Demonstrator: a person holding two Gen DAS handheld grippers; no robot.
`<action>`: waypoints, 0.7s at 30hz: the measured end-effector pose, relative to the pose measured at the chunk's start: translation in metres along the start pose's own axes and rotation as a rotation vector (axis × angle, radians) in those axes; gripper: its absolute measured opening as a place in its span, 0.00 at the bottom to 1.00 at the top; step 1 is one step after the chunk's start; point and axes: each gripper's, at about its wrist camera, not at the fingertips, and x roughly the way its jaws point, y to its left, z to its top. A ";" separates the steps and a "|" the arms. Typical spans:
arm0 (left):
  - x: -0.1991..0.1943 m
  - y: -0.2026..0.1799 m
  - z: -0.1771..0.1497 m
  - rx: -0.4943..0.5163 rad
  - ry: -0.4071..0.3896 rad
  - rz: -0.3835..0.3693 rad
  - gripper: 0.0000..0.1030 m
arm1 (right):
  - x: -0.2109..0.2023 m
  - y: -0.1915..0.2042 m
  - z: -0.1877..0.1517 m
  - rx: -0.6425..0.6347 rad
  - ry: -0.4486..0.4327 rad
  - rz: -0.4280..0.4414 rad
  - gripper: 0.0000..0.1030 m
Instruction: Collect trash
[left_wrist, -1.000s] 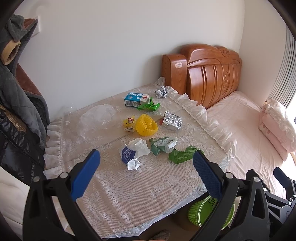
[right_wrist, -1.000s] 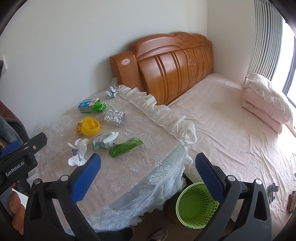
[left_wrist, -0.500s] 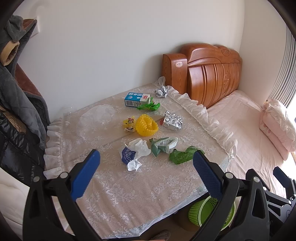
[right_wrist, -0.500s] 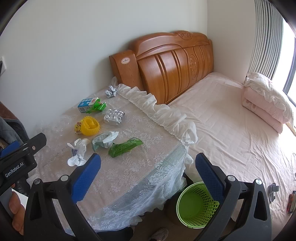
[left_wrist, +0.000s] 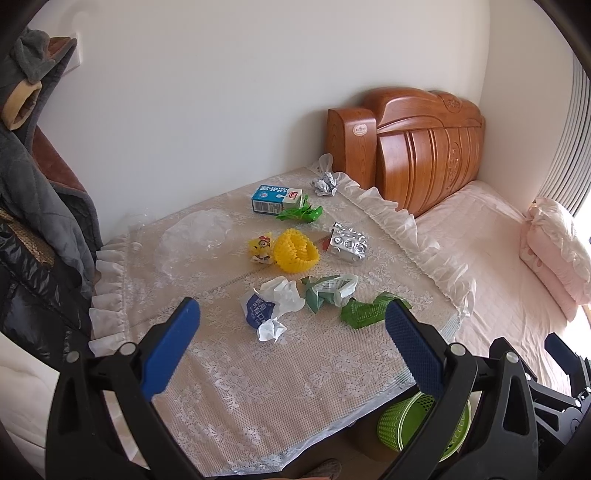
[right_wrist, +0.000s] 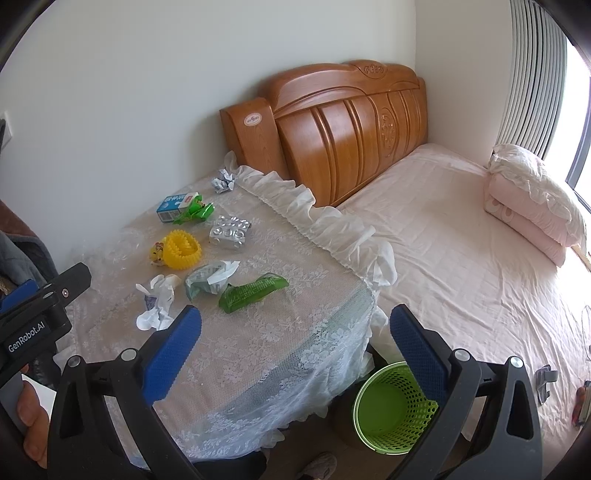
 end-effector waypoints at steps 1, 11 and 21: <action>0.000 0.000 0.000 0.000 0.000 0.000 0.94 | 0.000 0.001 0.000 -0.001 0.000 -0.001 0.98; 0.000 0.000 0.000 0.000 0.001 -0.001 0.94 | 0.001 0.002 -0.001 -0.002 0.002 -0.001 0.98; 0.000 0.000 0.000 0.001 0.000 -0.001 0.94 | 0.000 0.005 -0.004 -0.008 0.004 0.005 0.98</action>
